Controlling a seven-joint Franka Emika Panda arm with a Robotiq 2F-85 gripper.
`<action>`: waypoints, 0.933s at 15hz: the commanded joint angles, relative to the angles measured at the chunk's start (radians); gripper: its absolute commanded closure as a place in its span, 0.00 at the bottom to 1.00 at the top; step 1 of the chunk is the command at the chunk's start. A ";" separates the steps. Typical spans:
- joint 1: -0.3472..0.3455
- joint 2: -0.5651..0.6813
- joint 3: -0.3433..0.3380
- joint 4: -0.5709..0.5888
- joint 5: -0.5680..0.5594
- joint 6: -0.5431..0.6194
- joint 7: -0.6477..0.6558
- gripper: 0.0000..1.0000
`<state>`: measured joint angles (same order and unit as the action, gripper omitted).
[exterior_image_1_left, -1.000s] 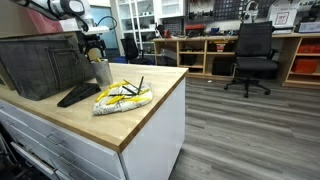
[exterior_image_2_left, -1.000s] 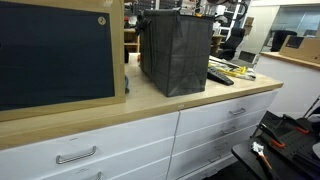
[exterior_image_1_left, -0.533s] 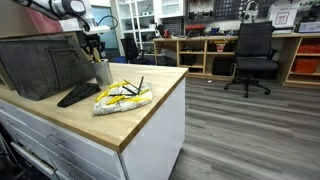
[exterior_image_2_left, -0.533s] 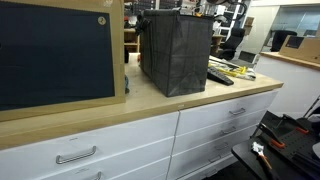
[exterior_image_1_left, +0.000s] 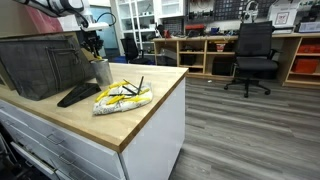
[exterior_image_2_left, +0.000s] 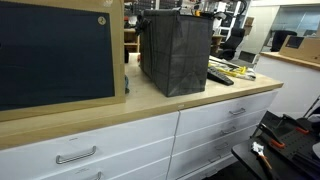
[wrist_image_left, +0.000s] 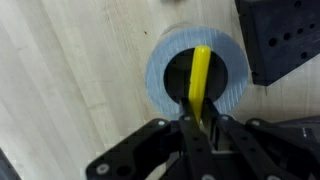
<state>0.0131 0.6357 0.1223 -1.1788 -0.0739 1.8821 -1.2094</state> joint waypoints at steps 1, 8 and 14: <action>0.027 -0.027 -0.006 0.029 -0.018 -0.073 0.016 0.96; 0.050 -0.068 -0.005 0.086 -0.067 -0.172 -0.004 0.96; 0.076 -0.131 0.008 0.090 -0.089 -0.266 -0.011 0.96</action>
<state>0.0698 0.5541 0.1252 -1.0763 -0.1473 1.6879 -1.2135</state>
